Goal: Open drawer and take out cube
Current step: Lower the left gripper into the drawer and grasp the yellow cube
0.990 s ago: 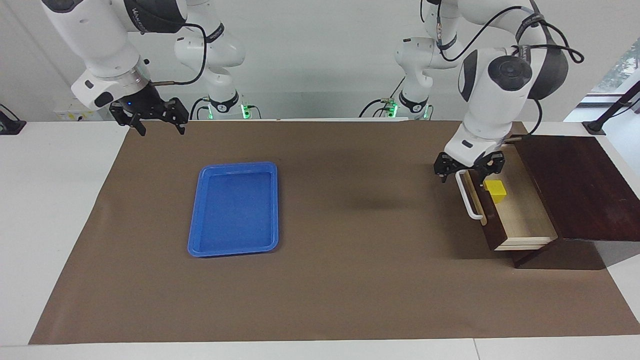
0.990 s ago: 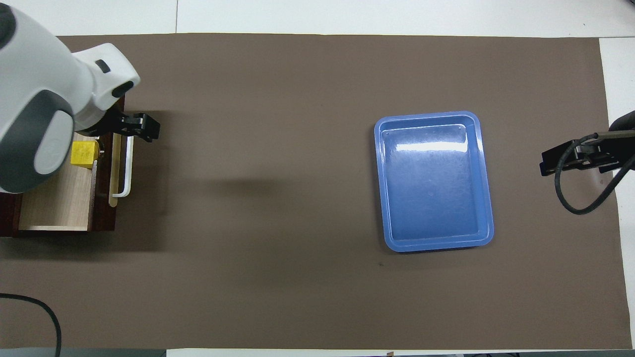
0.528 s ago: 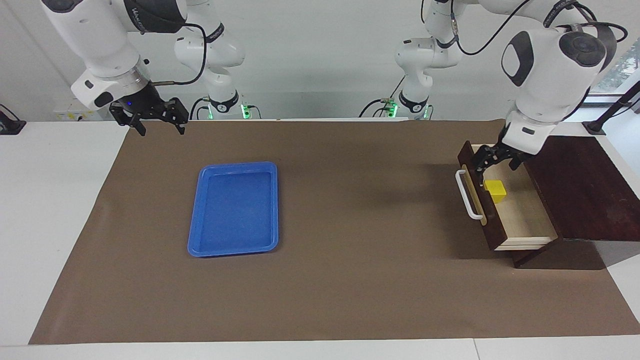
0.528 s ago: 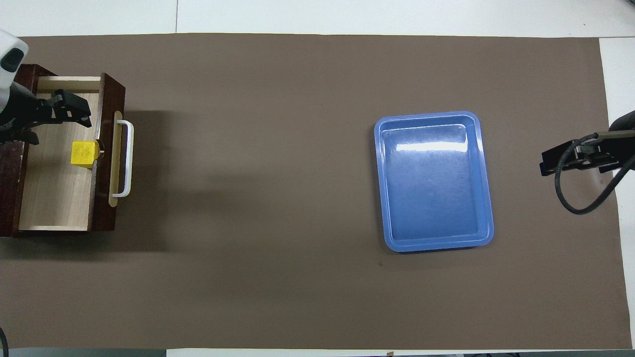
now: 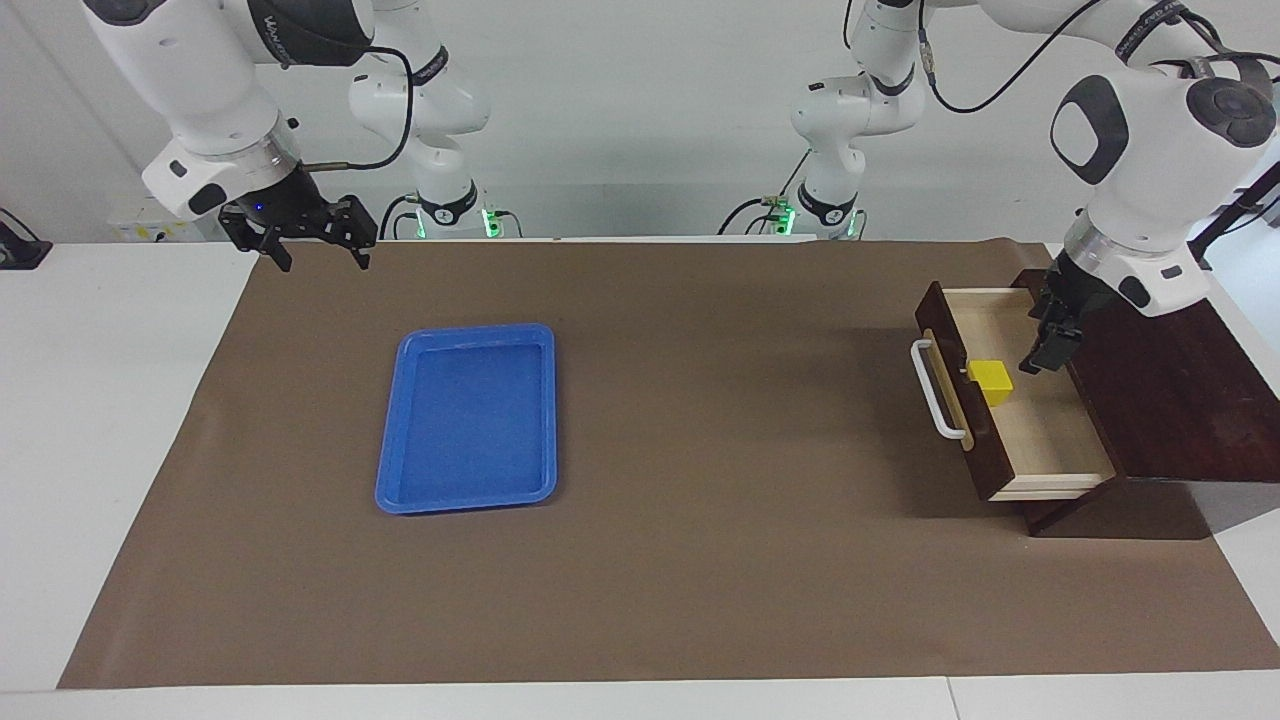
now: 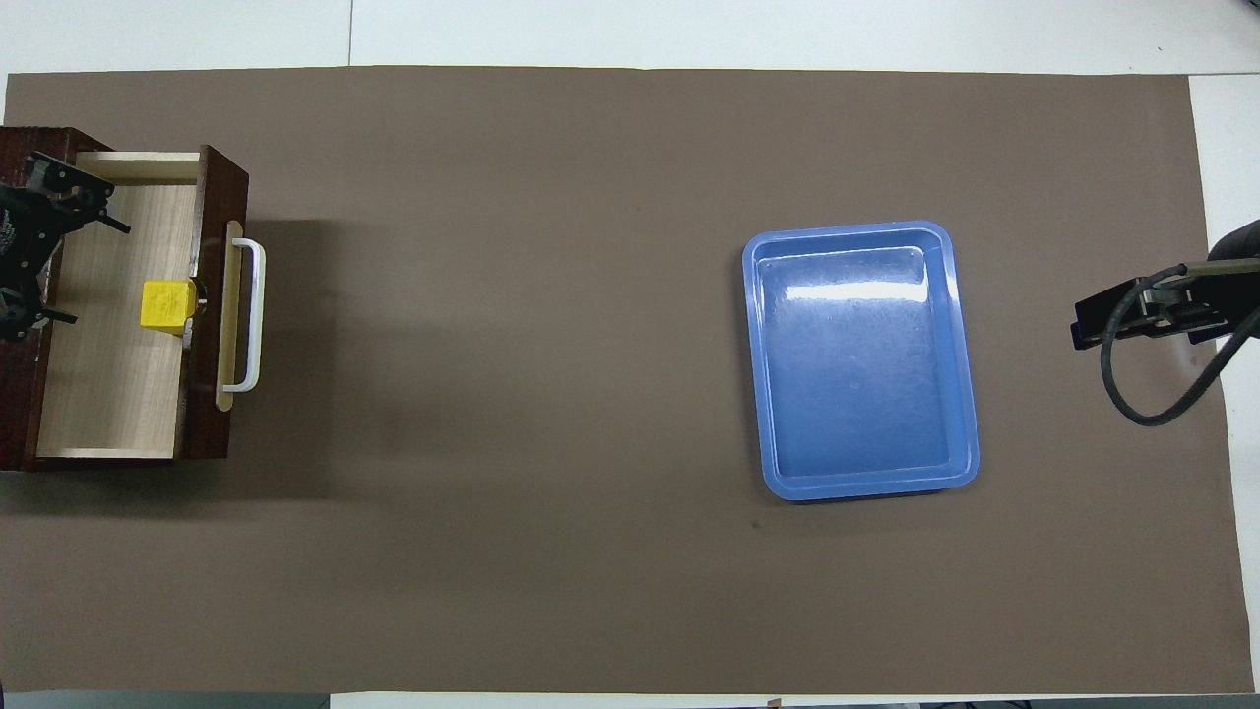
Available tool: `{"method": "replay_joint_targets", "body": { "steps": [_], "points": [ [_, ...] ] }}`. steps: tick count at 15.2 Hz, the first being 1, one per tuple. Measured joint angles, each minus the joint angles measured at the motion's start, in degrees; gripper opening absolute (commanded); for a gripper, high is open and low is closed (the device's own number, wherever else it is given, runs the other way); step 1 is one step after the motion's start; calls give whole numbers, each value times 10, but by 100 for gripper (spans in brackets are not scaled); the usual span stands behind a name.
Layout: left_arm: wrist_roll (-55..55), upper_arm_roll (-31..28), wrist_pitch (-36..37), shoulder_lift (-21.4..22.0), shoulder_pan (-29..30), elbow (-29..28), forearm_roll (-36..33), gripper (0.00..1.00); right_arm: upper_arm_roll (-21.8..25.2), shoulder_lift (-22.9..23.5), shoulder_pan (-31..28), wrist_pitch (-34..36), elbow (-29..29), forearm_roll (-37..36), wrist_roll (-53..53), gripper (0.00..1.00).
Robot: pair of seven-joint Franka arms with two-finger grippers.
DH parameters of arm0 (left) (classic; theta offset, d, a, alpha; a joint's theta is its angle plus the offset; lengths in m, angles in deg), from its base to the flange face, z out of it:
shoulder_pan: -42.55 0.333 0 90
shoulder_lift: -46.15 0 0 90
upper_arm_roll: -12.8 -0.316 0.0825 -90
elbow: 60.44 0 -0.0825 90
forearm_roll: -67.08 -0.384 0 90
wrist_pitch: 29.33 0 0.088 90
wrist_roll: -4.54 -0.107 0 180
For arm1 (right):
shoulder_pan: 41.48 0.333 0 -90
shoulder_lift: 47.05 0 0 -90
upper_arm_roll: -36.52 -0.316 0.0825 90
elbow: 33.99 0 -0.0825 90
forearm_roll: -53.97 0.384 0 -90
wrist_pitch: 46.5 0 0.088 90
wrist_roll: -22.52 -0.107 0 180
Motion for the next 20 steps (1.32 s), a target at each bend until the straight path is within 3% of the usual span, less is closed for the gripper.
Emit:
{"method": "replay_joint_targets", "body": {
  "steps": [6,20],
  "points": [
    [155,0,-39,-1,15,-52,0,100,0,0,0,0,0,0,0,100],
    [205,4,-99,-5,21,-108,1,100,2,0,-1,0,0,0,0,100]
  ]
}}
